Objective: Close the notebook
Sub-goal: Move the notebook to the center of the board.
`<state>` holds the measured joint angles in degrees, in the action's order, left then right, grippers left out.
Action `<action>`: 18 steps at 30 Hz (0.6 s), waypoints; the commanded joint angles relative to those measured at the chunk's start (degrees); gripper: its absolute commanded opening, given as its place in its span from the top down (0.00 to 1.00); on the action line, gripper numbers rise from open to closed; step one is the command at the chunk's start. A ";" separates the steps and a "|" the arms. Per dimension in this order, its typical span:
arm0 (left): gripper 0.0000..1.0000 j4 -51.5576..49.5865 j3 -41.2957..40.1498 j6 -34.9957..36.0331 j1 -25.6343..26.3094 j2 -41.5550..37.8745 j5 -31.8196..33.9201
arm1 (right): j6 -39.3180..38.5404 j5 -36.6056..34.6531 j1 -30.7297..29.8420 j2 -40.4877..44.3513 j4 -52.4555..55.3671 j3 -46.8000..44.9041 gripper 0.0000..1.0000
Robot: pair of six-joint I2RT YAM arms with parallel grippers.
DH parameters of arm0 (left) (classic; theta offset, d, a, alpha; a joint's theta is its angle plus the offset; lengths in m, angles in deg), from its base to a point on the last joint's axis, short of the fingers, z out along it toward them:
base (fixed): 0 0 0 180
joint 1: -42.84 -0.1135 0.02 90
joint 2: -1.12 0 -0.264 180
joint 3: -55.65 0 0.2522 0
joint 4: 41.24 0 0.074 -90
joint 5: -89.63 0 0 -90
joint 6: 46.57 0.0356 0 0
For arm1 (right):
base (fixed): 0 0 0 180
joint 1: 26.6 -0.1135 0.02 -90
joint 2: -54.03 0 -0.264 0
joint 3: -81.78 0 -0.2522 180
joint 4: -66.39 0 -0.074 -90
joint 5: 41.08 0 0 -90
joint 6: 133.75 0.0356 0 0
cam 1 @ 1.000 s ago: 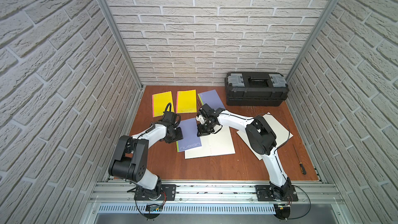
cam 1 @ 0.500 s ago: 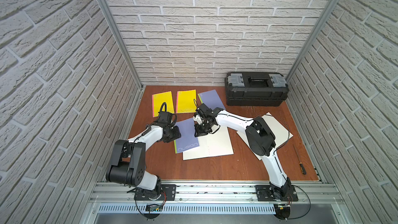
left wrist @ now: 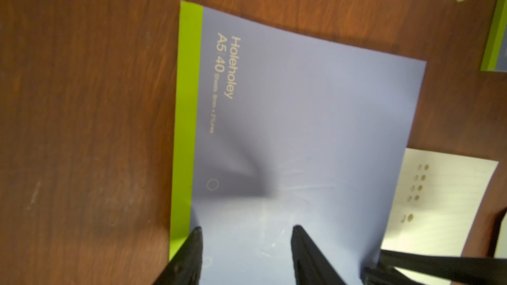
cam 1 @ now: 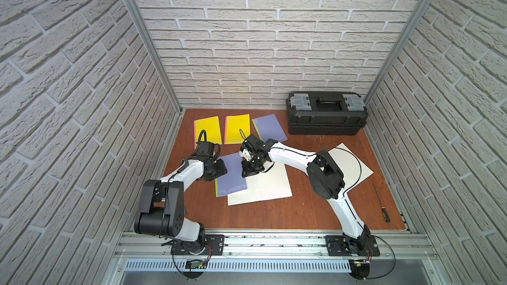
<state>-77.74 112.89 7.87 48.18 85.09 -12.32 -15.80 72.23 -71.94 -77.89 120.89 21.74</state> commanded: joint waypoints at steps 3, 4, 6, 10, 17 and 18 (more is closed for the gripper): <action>0.47 -1.16 1.30 1.49 -0.82 1.01 -0.36 | 0.53 1.51 -0.98 -0.53 0.18 1.88 0.81; 0.47 -1.37 1.67 1.68 -0.95 1.37 -0.36 | 0.57 1.60 -1.06 -0.64 0.09 1.89 0.81; 0.47 -1.54 2.08 1.89 -0.95 1.79 -0.32 | 0.79 1.99 -1.19 -1.00 -0.08 2.10 0.81; 0.46 -1.69 2.32 2.05 -0.95 2.17 -0.28 | 1.05 2.78 -1.50 -1.90 -0.22 2.95 0.81; 0.46 -2.35 3.06 2.37 -0.97 3.73 0.06 | 1.46 3.80 -1.86 -3.29 -0.30 4.28 0.81; 0.46 -2.54 3.30 2.41 -0.96 3.90 0.12 | 1.39 3.76 -1.86 -3.32 -0.43 4.29 0.81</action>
<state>-79.10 114.77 9.34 47.61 87.90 -12.41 -14.97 74.50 -73.03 -81.38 121.15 24.69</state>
